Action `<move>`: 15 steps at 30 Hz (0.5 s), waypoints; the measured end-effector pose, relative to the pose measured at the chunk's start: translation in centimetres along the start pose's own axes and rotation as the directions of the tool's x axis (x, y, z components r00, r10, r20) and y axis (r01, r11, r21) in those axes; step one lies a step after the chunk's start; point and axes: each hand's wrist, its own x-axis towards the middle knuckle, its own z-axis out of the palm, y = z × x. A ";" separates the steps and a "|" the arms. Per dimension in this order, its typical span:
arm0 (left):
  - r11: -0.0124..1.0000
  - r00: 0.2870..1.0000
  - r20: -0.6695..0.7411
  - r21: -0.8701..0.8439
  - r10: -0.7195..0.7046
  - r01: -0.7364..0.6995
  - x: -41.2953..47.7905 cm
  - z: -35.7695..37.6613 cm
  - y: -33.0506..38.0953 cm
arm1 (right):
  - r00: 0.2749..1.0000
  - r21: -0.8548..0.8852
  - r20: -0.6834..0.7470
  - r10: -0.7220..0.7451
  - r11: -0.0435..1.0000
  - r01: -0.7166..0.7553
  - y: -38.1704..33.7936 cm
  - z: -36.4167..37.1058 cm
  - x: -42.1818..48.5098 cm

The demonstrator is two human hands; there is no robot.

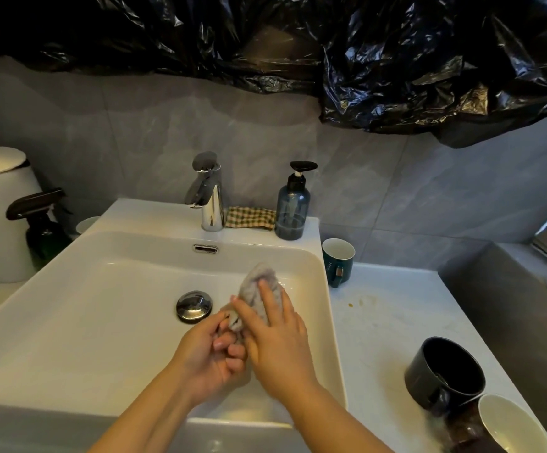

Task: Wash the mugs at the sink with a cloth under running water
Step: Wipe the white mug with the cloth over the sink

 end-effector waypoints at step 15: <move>0.991 0.996 0.088 0.136 -0.031 0.019 -0.9 -0.1 0.4 | 0.852 0.802 0.201 0.483 0.419 -0.427 1.0 -1.1 0.9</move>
